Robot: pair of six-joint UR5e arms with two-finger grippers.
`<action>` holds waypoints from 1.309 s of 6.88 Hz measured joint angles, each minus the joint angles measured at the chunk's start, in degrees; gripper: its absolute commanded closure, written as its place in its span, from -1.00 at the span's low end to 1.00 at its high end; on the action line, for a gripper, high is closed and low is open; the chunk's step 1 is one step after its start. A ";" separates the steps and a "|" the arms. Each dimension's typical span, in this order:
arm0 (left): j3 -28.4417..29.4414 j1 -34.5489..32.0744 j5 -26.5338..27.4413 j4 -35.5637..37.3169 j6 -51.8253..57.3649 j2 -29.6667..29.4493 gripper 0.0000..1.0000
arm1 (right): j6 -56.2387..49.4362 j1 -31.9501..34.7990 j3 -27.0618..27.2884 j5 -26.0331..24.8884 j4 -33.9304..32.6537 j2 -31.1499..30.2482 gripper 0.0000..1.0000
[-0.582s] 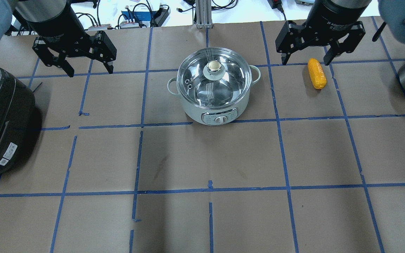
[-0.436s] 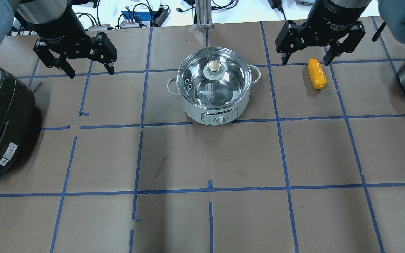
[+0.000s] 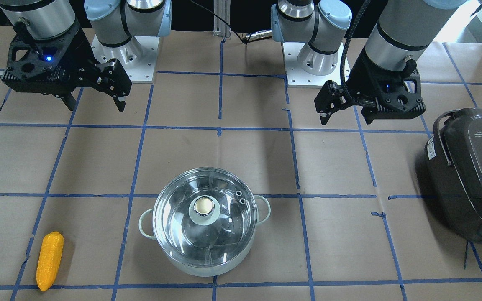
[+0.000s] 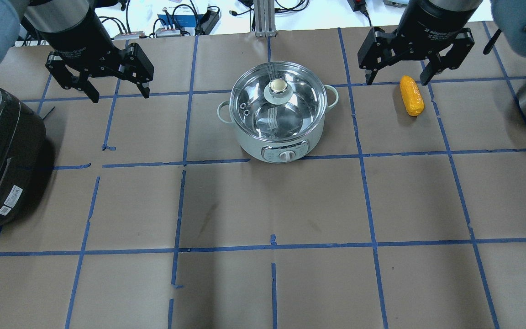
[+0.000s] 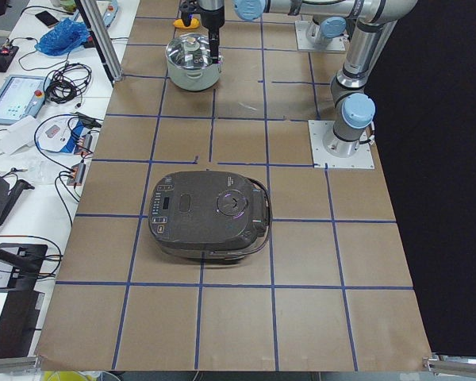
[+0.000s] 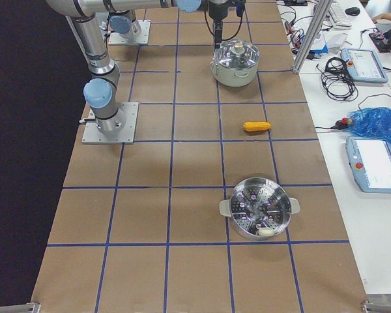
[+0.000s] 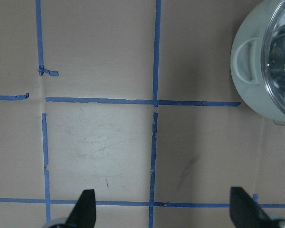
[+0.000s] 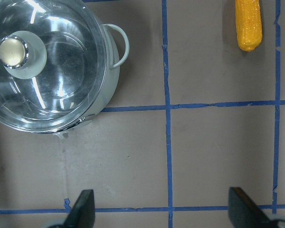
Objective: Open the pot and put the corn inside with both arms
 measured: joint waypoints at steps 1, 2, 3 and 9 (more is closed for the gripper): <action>0.95 -0.21 0.03 0.93 -0.72 -1.17 -1.00 | 0.00 0.00 0.00 0.00 0.03 0.00 -1.00; 2.42 -1.20 -0.16 2.46 -2.49 -2.74 -1.00 | 0.00 0.00 0.00 0.00 0.04 0.00 -1.00; 4.68 -3.49 -0.20 4.06 -5.29 -5.54 -1.00 | 0.00 0.00 0.00 0.00 0.05 0.00 -1.00; 14.94 -21.04 -0.55 19.85 -28.61 -26.07 -1.00 | 0.00 0.00 0.15 0.00 0.17 -0.22 -1.00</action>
